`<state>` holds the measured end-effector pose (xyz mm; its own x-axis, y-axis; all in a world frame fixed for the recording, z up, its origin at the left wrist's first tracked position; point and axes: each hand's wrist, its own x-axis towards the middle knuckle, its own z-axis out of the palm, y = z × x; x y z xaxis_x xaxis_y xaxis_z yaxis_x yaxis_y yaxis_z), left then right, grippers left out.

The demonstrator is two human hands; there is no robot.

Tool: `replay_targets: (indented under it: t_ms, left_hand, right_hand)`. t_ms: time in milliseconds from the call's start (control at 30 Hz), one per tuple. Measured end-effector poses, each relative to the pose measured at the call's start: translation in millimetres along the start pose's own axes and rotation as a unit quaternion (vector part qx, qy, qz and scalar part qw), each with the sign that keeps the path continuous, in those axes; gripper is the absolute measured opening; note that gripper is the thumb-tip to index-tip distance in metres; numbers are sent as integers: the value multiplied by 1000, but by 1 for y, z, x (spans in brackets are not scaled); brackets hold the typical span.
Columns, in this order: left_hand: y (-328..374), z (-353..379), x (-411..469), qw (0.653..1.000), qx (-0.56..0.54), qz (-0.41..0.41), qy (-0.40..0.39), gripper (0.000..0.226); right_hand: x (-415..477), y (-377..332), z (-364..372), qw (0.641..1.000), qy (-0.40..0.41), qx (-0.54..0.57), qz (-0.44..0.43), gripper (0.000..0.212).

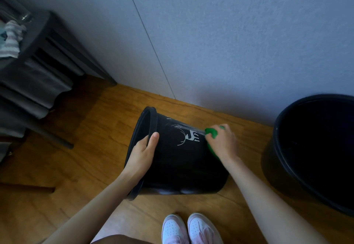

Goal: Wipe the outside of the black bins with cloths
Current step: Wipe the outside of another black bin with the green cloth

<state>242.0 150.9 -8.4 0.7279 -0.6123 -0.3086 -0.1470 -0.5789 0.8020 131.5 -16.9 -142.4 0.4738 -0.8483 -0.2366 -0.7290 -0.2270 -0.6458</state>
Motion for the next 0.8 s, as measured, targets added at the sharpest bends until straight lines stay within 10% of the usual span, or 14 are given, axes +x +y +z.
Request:
replay_targets:
  t_ms: [200, 500, 800]
  left_hand:
    - [-4, -4, 0, 1000, 17, 7, -8, 42]
    - [-9, -5, -4, 998, 9, 36, -47, 33]
    - [-11, -7, -7, 998, 3, 40, -44, 33]
  right_hand:
    - [-25, 22, -1, 1000, 16, 8, 20, 32]
    - [-65, -63, -4, 977, 66, 68, -190, 36]
    - [-6, 35, -1, 1000, -1, 6, 24, 30]
